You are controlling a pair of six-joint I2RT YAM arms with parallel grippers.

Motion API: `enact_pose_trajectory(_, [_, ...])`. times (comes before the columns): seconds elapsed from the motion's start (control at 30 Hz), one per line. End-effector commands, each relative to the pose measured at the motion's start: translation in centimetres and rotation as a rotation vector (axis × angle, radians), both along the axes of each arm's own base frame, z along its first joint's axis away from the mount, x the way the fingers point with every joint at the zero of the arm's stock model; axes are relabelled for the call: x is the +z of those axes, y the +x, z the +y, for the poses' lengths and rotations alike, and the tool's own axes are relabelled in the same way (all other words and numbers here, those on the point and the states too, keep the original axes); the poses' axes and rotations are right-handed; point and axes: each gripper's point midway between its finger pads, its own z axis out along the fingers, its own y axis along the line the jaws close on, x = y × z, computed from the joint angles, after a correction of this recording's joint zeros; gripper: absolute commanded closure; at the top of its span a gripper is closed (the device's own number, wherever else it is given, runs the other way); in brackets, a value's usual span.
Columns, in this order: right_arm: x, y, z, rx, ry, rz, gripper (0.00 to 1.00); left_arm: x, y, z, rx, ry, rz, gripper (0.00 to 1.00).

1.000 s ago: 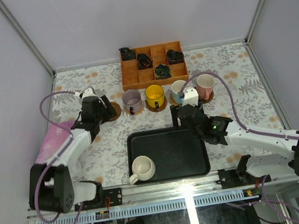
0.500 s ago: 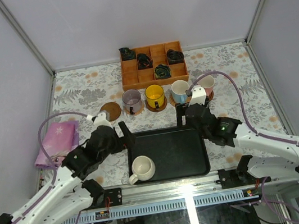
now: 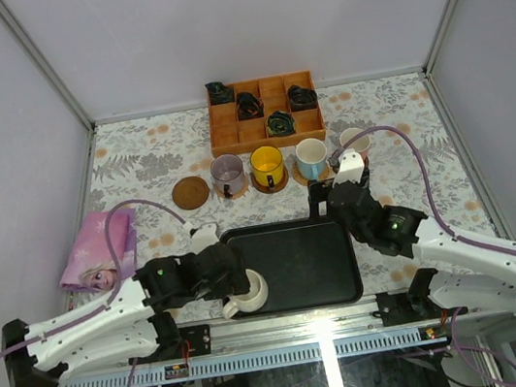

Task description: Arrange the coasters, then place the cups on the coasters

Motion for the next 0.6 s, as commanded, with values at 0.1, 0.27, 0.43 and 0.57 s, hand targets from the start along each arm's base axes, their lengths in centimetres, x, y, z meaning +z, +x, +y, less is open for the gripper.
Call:
enact_pose_trajectory(0.1, [0.7, 0.4, -0.2, -0.018, 0.019, -0.025, 0.04, -0.3, -0.8, -0.5, 0.02, 0.067, 0.006, 0.02])
enact_pose_trajectory(0.27, [0.2, 0.4, 0.2, -0.006, 0.023, -0.01, 0.05, -0.7, 0.1, -0.6, 0.032, 0.09, -0.031, 0.25])
enact_pose_trajectory(0.43, [-0.1, 0.4, 0.3, -0.006, 0.014, -0.004, 0.05, -0.7, 1.1, -1.5, 0.015, 0.092, -0.081, 0.56])
enact_pose_trajectory(0.57, [-0.2, 0.4, 0.2, -0.008, 0.007, -0.002, 0.05, -1.5, 1.7, -1.7, 0.0, 0.121, -0.102, 0.61])
